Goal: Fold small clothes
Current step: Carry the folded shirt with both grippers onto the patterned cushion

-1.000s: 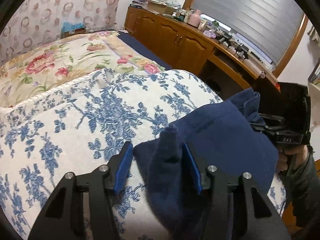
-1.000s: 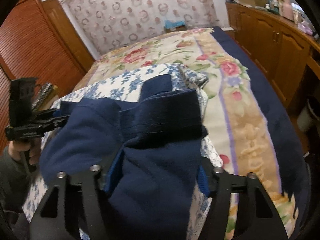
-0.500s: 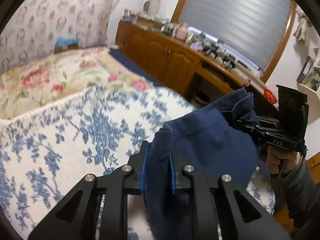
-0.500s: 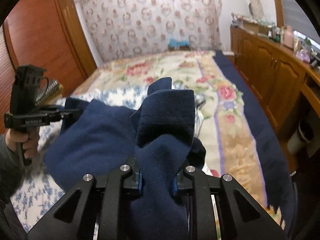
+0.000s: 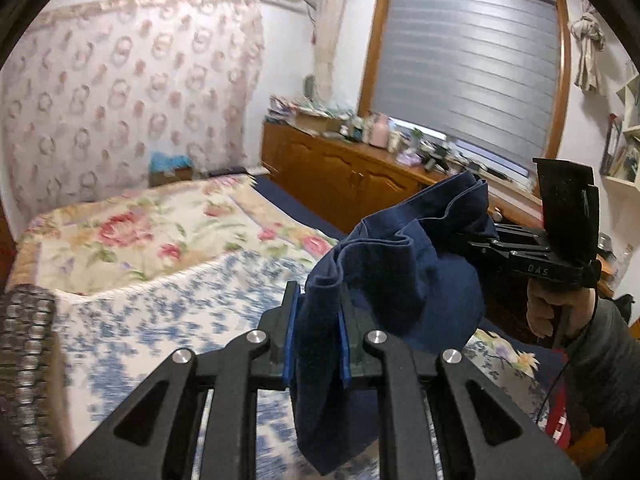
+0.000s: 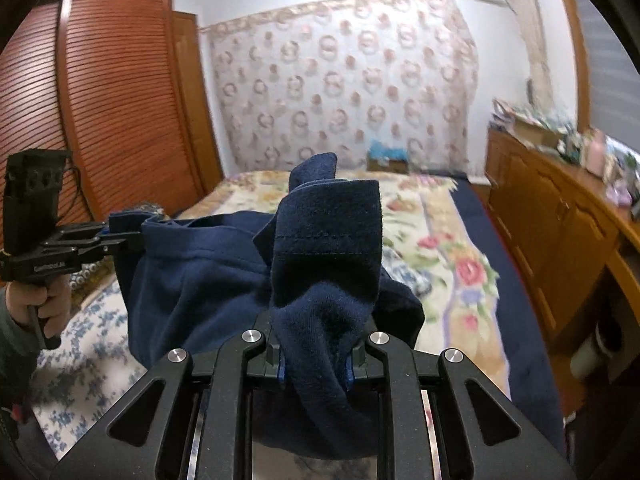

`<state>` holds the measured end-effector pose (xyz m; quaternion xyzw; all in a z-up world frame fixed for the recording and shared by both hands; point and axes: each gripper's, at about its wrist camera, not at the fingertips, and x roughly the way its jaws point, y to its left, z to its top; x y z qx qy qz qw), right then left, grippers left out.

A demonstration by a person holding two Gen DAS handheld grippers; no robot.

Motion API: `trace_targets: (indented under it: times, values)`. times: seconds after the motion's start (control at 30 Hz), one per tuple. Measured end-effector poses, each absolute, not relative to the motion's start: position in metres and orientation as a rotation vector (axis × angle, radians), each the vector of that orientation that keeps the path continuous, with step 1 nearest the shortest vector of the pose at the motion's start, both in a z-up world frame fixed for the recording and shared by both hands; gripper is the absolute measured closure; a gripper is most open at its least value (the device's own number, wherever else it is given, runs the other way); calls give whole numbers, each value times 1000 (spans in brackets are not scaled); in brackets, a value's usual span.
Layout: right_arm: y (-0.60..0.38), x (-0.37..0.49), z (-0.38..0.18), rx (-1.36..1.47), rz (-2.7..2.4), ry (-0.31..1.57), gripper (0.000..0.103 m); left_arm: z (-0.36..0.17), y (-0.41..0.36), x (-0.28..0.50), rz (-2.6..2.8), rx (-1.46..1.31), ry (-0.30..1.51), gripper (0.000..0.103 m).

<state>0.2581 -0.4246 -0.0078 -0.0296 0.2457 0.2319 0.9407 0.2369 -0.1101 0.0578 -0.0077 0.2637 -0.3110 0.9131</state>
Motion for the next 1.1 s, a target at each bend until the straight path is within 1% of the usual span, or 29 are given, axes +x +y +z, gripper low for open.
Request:
trace_targets:
  times: [0.23,0.67,0.9,1.0,1.1]
  values:
    - [-356,277,11,-130,586,468,86,72,-41,220,-514,-33,489,89]
    - [-187,308,43,-313,841,421,86,63,95,178,-237,-106,396,89]
    - [-74,325,56,-478,987,410,86,35,164,161,-91,-216,394,89]
    - [-25,335,48,-541,1039,426,86,7,192,162,-32,-256,432,89]
    - [18,349,29,-541,1072,443,86,-18,214,165,-7,-318,469,89]
